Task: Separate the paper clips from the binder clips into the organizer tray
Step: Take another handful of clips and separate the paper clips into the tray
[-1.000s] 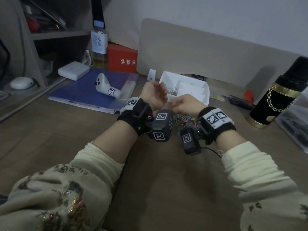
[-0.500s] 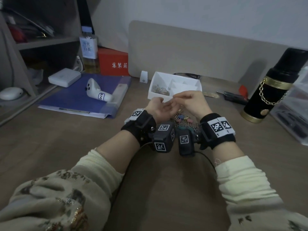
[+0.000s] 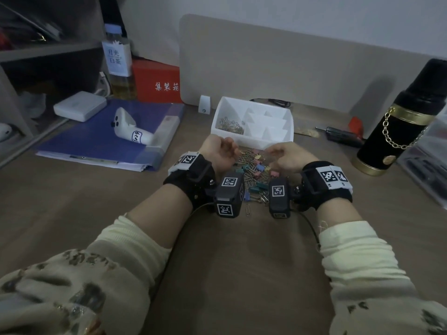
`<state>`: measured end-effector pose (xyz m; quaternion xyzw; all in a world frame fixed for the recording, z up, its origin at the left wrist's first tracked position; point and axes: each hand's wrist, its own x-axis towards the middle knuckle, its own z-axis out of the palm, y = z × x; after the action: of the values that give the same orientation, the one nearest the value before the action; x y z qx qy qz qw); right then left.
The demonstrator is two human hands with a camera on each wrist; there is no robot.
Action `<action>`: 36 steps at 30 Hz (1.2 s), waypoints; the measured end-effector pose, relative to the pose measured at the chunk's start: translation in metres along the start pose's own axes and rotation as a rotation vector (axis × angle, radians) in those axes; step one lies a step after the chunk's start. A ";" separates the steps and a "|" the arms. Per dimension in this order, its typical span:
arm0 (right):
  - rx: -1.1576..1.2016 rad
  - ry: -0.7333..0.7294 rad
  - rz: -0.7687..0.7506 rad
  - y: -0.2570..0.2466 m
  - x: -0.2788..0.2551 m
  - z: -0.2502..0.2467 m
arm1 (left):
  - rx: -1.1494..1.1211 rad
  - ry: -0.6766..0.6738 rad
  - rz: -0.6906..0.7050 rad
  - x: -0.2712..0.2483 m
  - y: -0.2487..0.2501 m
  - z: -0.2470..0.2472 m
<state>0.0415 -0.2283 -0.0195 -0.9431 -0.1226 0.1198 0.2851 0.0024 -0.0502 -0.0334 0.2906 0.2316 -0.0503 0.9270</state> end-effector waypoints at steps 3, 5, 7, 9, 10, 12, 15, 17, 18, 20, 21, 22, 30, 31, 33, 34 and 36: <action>0.070 -0.079 -0.020 0.000 0.002 0.006 | 0.023 -0.012 0.000 0.001 -0.001 0.002; 0.072 -0.109 -0.016 -0.001 0.002 0.008 | 0.023 -0.021 -0.009 0.000 -0.002 0.003; 0.058 -0.116 0.004 -0.002 0.001 0.008 | 0.018 -0.038 -0.018 -0.001 -0.003 0.003; 0.021 -0.119 0.007 -0.002 0.001 0.008 | 0.015 -0.047 -0.026 -0.002 -0.004 0.003; 0.001 -0.119 0.007 -0.003 0.000 0.008 | 0.015 -0.047 -0.029 -0.002 -0.004 0.003; -0.022 -0.111 0.008 -0.003 -0.003 0.006 | 0.023 -0.043 -0.034 -0.002 -0.005 0.002; -0.075 -0.101 -0.010 -0.003 -0.005 0.003 | 0.032 -0.046 -0.039 -0.003 -0.006 0.001; -0.063 -0.076 -0.009 -0.003 -0.008 0.001 | 0.033 -0.049 -0.040 -0.003 -0.006 0.000; -0.048 -0.048 -0.001 -0.003 -0.008 0.001 | 0.034 -0.050 -0.039 -0.003 -0.006 0.000; -0.004 0.023 0.021 -0.002 -0.008 0.002 | 0.033 -0.047 -0.035 -0.003 -0.007 0.000; 0.017 0.044 0.031 0.000 -0.007 0.004 | 0.032 -0.045 -0.032 -0.003 -0.007 0.000; 0.024 0.041 0.043 0.001 -0.006 0.005 | 0.031 -0.044 -0.030 -0.003 -0.007 0.000; -0.030 0.015 0.070 -0.005 -0.002 0.012 | 0.052 -0.046 -0.029 -0.001 -0.008 -0.001; -0.044 0.024 0.076 -0.006 -0.003 0.013 | 0.058 -0.047 -0.028 -0.001 -0.009 -0.001; -0.082 0.036 0.084 -0.007 -0.003 0.015 | 0.067 -0.054 -0.026 -0.001 -0.009 0.000; -0.104 0.044 0.081 -0.008 -0.003 0.016 | 0.070 -0.057 -0.026 -0.001 -0.009 0.000; -0.149 0.051 0.079 -0.010 -0.003 0.017 | 0.076 -0.056 -0.026 -0.001 -0.009 -0.001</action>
<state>0.0318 -0.2126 -0.0276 -0.9684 -0.0867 0.0975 0.2124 -0.0009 -0.0575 -0.0382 0.3210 0.2071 -0.0795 0.9207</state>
